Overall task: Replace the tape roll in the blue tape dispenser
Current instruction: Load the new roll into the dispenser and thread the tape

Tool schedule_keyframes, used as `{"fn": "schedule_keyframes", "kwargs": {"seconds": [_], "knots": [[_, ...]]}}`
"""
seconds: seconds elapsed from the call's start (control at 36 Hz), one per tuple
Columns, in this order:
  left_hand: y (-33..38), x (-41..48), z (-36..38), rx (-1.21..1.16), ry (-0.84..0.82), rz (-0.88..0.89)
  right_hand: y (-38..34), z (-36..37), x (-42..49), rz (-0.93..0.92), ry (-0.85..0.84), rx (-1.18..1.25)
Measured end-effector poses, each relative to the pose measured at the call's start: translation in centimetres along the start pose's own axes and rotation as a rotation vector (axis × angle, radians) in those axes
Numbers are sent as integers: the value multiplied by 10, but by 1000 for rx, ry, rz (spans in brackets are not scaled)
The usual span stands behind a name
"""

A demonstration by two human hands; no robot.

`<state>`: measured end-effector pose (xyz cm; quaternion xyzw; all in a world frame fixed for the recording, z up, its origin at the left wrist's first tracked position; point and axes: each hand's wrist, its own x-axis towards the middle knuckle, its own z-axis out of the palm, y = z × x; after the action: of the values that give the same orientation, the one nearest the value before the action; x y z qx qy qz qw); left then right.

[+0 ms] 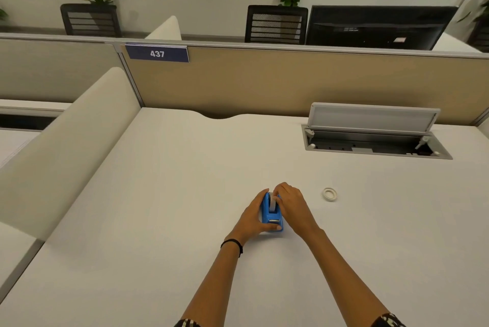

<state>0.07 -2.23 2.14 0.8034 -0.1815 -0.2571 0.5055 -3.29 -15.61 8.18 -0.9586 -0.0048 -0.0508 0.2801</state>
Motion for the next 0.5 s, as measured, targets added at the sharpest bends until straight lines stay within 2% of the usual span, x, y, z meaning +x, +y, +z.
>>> {"fn": "schedule_keyframes", "kwargs": {"seconds": [0.36, 0.5], "knots": [[-2, 0, 1, -15, 2, 8, -3, -5, -2, 51, -5, 73], [-4, 1, 1, -17, -3, 3, -6, -5, -2, 99, 2, 225]]}}
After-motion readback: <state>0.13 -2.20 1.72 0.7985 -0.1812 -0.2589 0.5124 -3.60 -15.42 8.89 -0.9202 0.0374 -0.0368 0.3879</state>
